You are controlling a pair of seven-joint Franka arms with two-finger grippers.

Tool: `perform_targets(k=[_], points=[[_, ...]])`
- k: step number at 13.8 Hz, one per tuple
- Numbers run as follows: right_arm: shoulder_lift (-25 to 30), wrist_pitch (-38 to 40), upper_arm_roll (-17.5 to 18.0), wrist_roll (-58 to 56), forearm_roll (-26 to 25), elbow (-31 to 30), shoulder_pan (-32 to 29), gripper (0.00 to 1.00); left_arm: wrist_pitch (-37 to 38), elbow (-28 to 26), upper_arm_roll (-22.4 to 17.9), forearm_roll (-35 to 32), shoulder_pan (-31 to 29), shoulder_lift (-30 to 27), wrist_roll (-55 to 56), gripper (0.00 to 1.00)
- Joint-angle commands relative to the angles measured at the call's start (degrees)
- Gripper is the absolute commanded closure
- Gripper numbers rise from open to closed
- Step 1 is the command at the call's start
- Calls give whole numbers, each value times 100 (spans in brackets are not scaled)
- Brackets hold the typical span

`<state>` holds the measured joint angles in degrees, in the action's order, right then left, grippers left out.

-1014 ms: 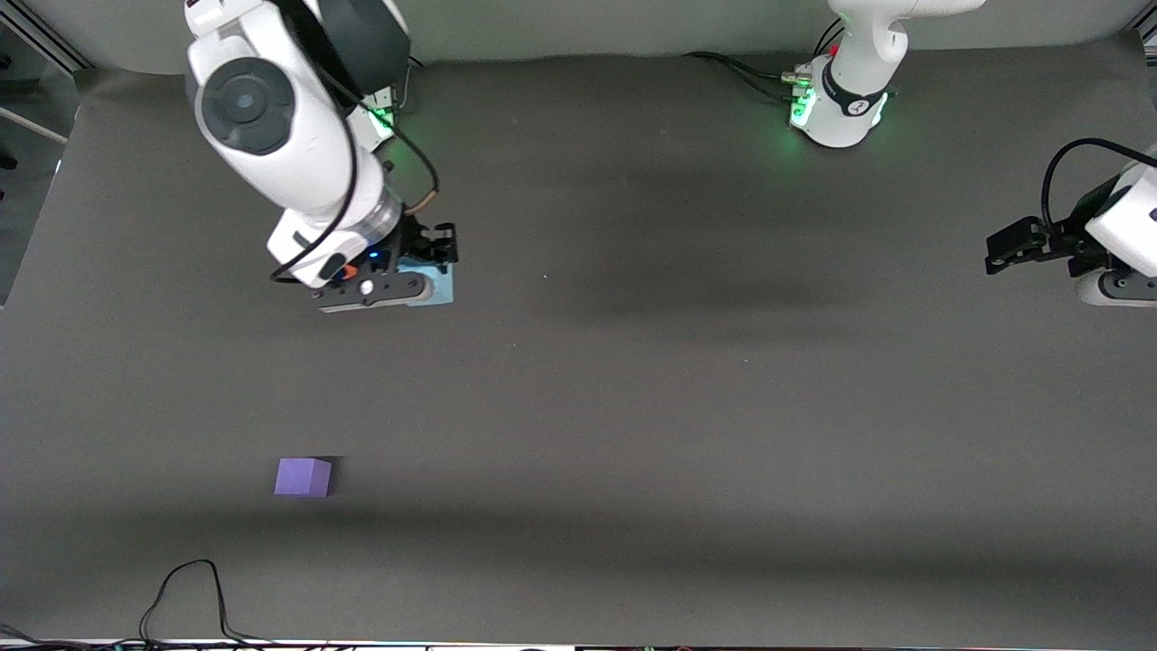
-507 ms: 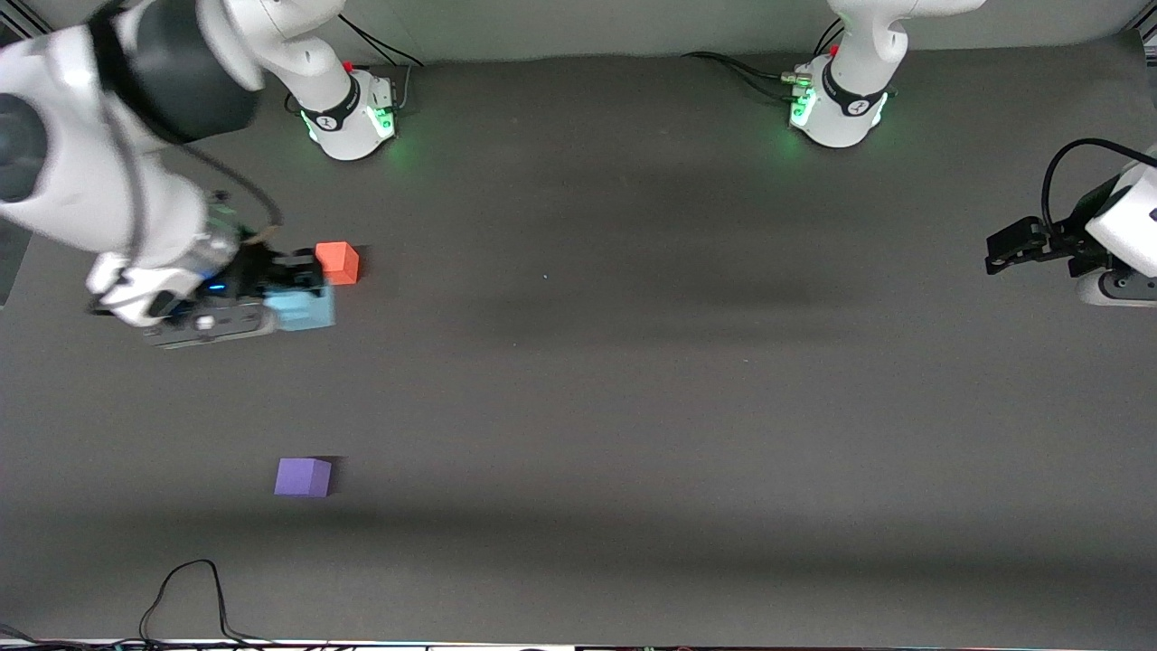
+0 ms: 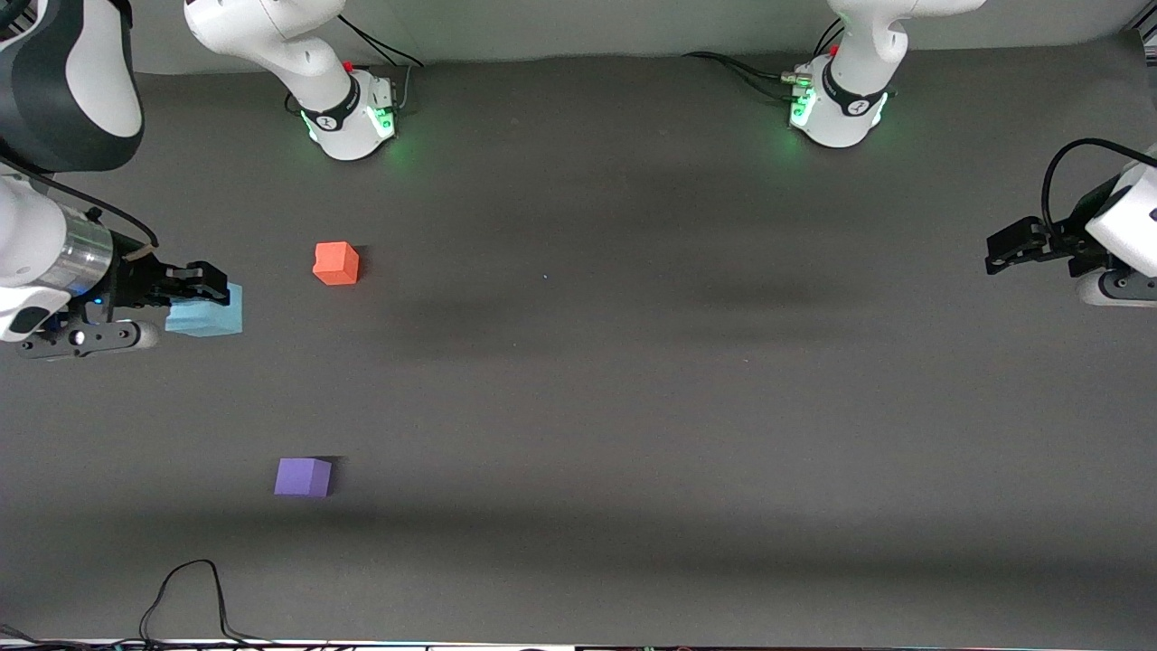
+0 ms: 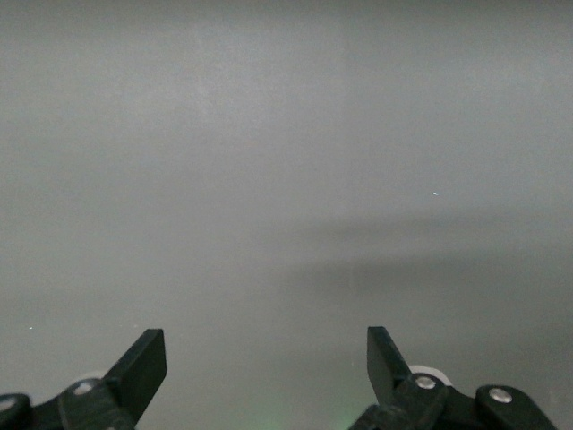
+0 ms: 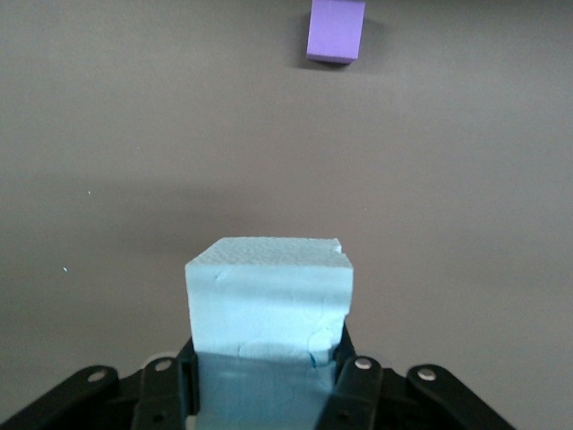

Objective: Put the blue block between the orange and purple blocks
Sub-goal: 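Move the blue cube into the gap between orange and purple cubes, then lower the blue cube onto the table and open the right gripper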

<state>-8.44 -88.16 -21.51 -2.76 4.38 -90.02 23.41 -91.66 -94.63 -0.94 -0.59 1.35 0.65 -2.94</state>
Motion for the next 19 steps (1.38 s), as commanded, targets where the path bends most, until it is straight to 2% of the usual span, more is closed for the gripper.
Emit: perform_targets(k=[1, 4, 7, 8, 11, 13, 19], points=[[18, -472, -20, -58, 90, -566, 40, 60, -71, -64, -29, -11, 40, -82, -5, 0], [-69, -1569, -55, -85, 282, -1498, 32, 60, -71, -73, -29, -3, 49, -74, -5, 0], [-569, -2791, -55, -434, 371, -2158, 32, 60, -71, -73, -29, -3, 49, -65, -5, 0], [-788, -3082, -64, -628, 623, -2264, 23, 60, -71, -81, -29, -3, 49, -65, -5, 0], [-1527, -3557, -64, -1366, 1423, -2274, -152, 60, -71, -81, -29, -3, 49, -65, 3, 0], [-1765, -3691, -64, -1840, 1723, -2283, -249, 60, -71, -90, -29, -3, 49, -65, 4, 0], [-1889, -3718, -73, -1992, 1830, -2484, -346, 60, -71, -99, -29, 6, 58, -65, 4, 0]])
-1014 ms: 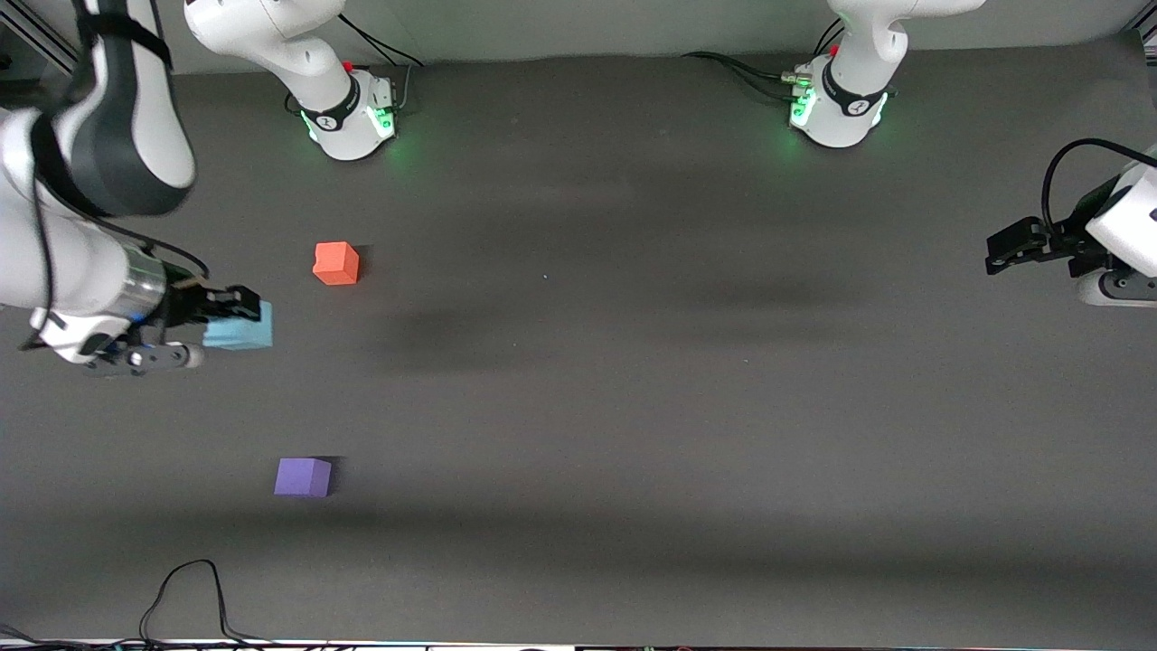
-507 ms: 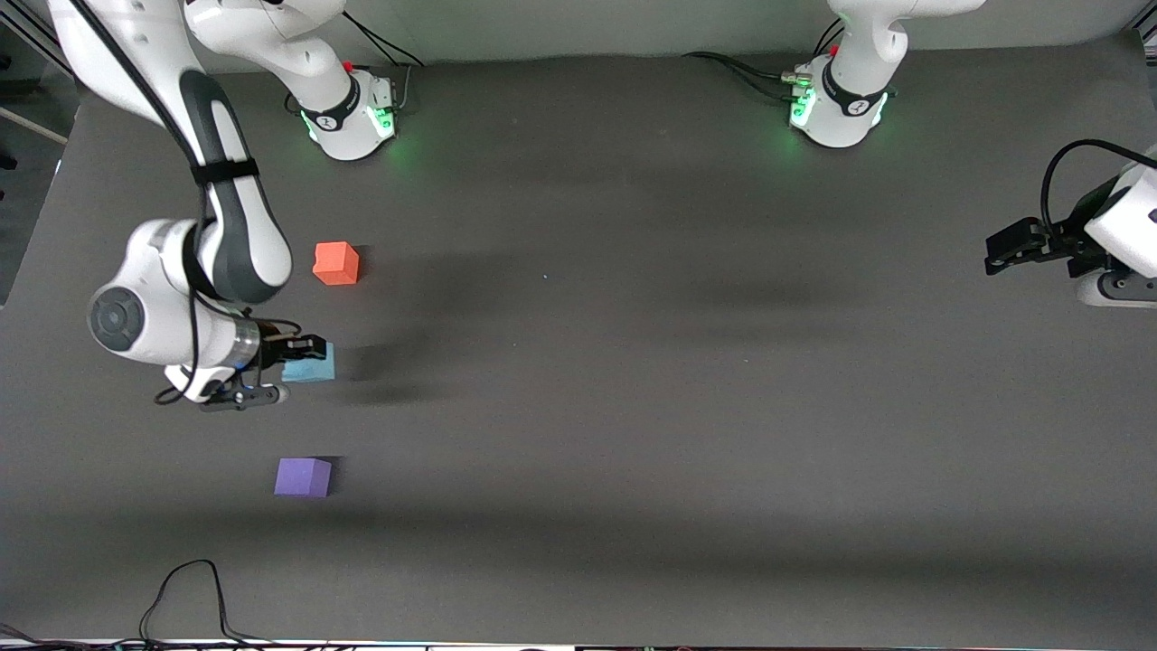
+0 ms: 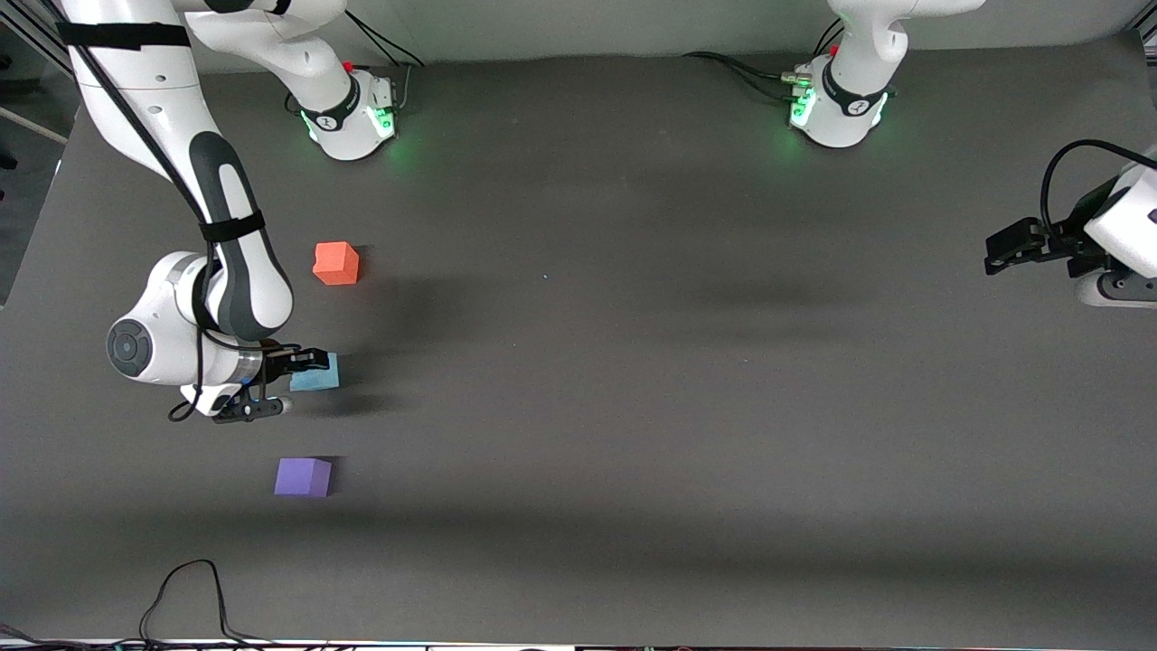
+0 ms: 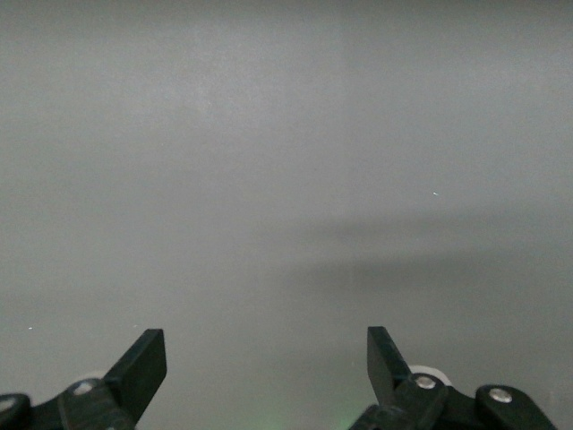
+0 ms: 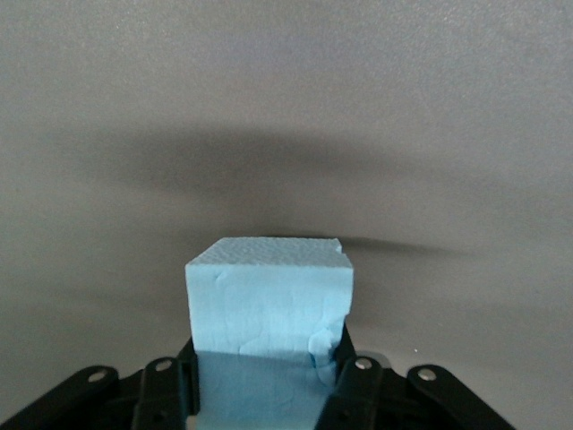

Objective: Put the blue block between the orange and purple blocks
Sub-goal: 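Lower the blue cube onto the table and open the right gripper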

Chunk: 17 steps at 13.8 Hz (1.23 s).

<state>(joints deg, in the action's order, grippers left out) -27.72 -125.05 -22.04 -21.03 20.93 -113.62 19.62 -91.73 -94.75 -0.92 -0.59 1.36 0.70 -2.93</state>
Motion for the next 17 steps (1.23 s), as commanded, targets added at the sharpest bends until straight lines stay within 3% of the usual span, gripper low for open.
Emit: perform_targets(k=[1, 4, 5, 6, 7, 10, 13, 15, 17], points=[[56, -28, -28, -165, 174, -186, 51, 60, -64, -87, -31, 6, 49, -70, 3, 0], [38, -203, -28, -174, 165, -266, 60, 60, -64, -87, -31, 6, 49, -70, 3, 0], [30, -204, -28, -139, 174, -266, 60, 47, -55, -87, -31, 6, 49, -70, 20, 0], [21, -204, -28, -130, 174, -266, 60, 16, -55, -87, -31, 6, 57, -70, 21, 0], [21, -204, -28, -130, 174, -257, 60, 0, -55, -87, -31, 6, 49, -70, 21, 0], [178, -29, -37, -95, 165, -118, 51, 0, -46, -87, -31, 6, 49, -70, 21, 0], [634, 962, -177, -103, 43, 269, 68, 0, -46, -87, -31, 6, 49, -70, 21, 0], [1091, 1350, -213, 10, -421, 454, 69, 0, -46, -87, -31, 6, 49, -70, 21, 0], [1443, 1850, -213, 160, -555, 769, 77, 0, -46, -87, -31, 6, 49, -70, 21, 0]])
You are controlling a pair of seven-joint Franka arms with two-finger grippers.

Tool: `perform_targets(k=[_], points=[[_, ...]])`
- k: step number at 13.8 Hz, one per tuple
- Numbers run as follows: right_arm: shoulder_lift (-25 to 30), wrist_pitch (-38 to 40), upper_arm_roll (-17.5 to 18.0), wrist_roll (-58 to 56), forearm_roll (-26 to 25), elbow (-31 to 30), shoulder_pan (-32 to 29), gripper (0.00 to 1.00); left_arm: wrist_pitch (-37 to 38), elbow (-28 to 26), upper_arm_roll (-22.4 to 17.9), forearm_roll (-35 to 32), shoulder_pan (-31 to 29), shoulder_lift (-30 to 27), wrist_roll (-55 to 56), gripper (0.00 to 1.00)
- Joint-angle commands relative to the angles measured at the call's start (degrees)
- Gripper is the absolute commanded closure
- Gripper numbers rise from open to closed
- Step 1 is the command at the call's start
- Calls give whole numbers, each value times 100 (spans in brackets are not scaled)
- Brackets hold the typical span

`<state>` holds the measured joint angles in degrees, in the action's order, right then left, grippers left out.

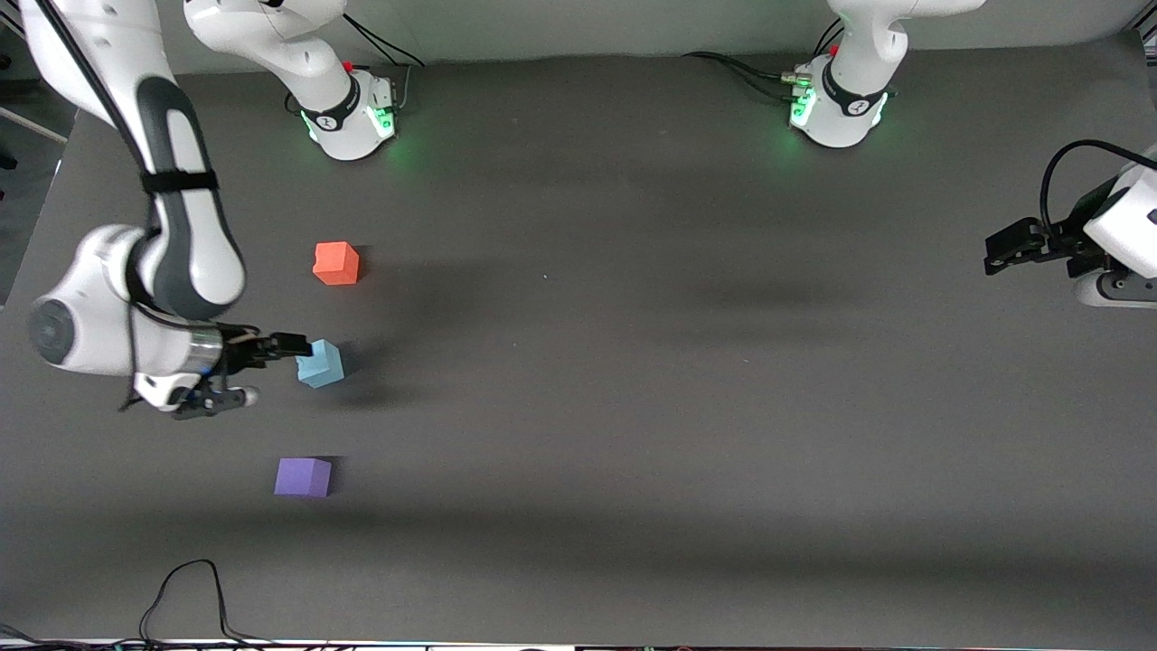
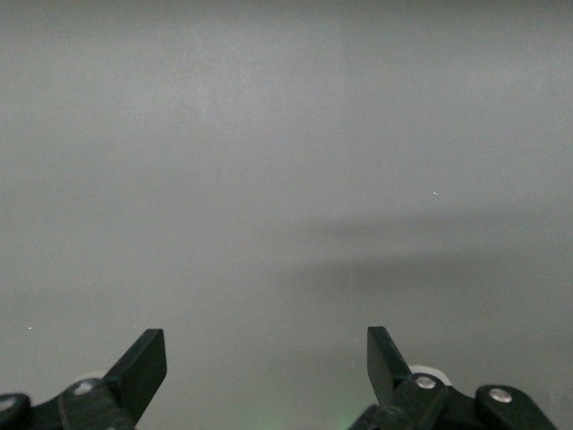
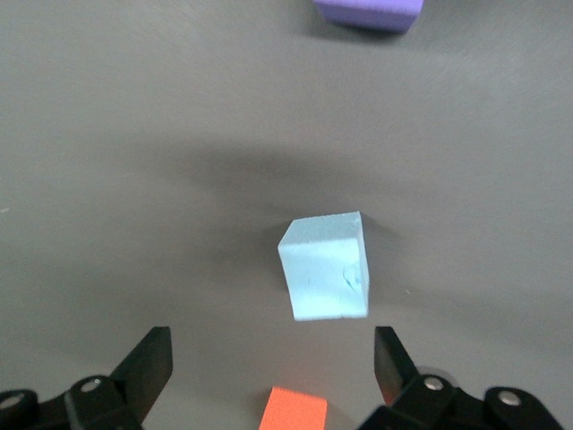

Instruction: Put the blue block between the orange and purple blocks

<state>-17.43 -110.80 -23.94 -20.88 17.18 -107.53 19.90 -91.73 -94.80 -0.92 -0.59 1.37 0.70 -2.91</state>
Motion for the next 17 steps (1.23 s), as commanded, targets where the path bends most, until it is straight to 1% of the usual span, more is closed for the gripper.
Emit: perform_targets(k=[1, 2, 4, 5, 6, 8, 9, 10, 11, 12, 13, 14, 15, 16, 17], points=[[529, 767, -23, 233, -241, 441, 40, 0, -47, -83, -31, 6, 48, -70, 19, 0], [565, 1170, -14, 260, -425, 844, 40, 0, -47, -74, -31, 6, 48, -70, 19, 0], [635, 1962, -6, 269, -479, 1679, 40, 0, -47, -74, -31, 6, 48, -70, 19, 0], [696, 2192, 21, 278, -488, 2005, 58, 0, -47, -82, -31, 6, 48, -70, 19, 0], [758, 2246, 30, 278, -488, 2217, 119, 0, -55, -83, -31, 6, 48, -70, 19, 0], [881, 2587, 30, 278, -505, 2499, 154, 0, -55, -83, -31, 6, 48, -70, 19, 0], [1012, 2807, 30, 304, -540, 2526, 198, 0, -55, -83, -31, 6, 48, -70, 19, 0], [1127, 2844, 47, 652, -741, 2561, 233, 0, -47, -83, -31, 6, 48, -70, 19, 0], [1171, 2862, 160, 969, -865, 2553, 216, 0, -55, -83, -31, 6, 48, -70, 19, 0], [1241, 2984, 423, 1068, -875, 2509, 59, 0, -55, -83, -31, 6, 48, -70, 19, 0], [1312, 3011, 886, 1112, -883, 2387, -456, 0, -55, -83, -31, 6, 48, -70, 19, 0], [1338, 3011, 1517, 1130, -1049, 2316, -974, 0, -55, -83, -31, 6, 48, -70, 19, 0], [1373, 3003, 1976, 1235, -1311, 2289, -1353, 0, -55, -83, -31, 6, 48, -70, 19, 0], [1557, 3003, 2233, 1419, -1392, 2063, -1557, 0, -55, -83, -31, 6, 48, -70, 19, 0], [1837, 2829, 2427, 1568, -1463, 1652, -1812, 0, -55, -83, -31, 6, 48, -70, 19, 0]])
